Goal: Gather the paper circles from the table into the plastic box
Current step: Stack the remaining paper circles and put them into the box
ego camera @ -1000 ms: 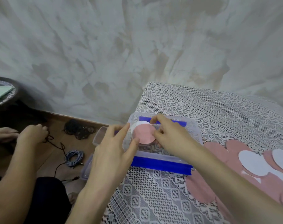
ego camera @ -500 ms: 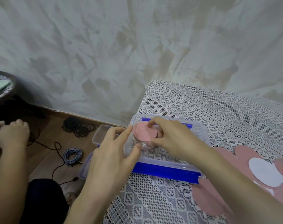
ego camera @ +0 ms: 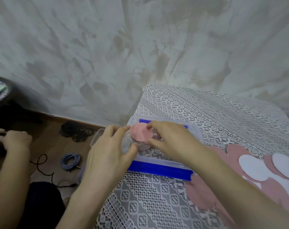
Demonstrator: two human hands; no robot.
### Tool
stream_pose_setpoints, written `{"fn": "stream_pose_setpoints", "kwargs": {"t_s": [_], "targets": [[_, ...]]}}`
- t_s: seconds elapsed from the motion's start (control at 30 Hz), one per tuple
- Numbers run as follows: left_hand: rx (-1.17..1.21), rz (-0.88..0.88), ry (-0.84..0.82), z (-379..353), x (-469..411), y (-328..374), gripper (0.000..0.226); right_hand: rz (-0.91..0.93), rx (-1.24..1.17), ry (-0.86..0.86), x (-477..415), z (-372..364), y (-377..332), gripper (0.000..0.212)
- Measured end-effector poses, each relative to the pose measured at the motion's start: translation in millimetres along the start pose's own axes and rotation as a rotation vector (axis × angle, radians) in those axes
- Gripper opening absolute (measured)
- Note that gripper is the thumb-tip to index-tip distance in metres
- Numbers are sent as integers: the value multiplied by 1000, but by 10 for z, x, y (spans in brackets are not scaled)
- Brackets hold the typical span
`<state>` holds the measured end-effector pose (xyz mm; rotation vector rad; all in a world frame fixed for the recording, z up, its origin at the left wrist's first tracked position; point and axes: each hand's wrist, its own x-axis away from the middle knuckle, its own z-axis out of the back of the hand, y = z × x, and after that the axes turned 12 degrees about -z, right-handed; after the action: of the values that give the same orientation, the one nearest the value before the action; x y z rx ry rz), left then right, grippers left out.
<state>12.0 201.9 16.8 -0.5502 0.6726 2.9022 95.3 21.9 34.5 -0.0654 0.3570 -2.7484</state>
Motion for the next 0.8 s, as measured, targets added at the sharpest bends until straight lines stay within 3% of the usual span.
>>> {"fn": "stream_pose_setpoints", "kwargs": {"t_s": [0.27, 0.5, 0.8], "targets": [[-195, -198, 57, -90, -205, 364, 39, 2, 276, 196, 594, 298, 201, 40], [-343, -423, -53, -458, -247, 986, 50, -116, 309, 233, 1201, 462, 602, 40], [-294, -570, -59, -872, -111, 1879, 45, -322, 252, 269, 1842, 633, 1362, 40]]}}
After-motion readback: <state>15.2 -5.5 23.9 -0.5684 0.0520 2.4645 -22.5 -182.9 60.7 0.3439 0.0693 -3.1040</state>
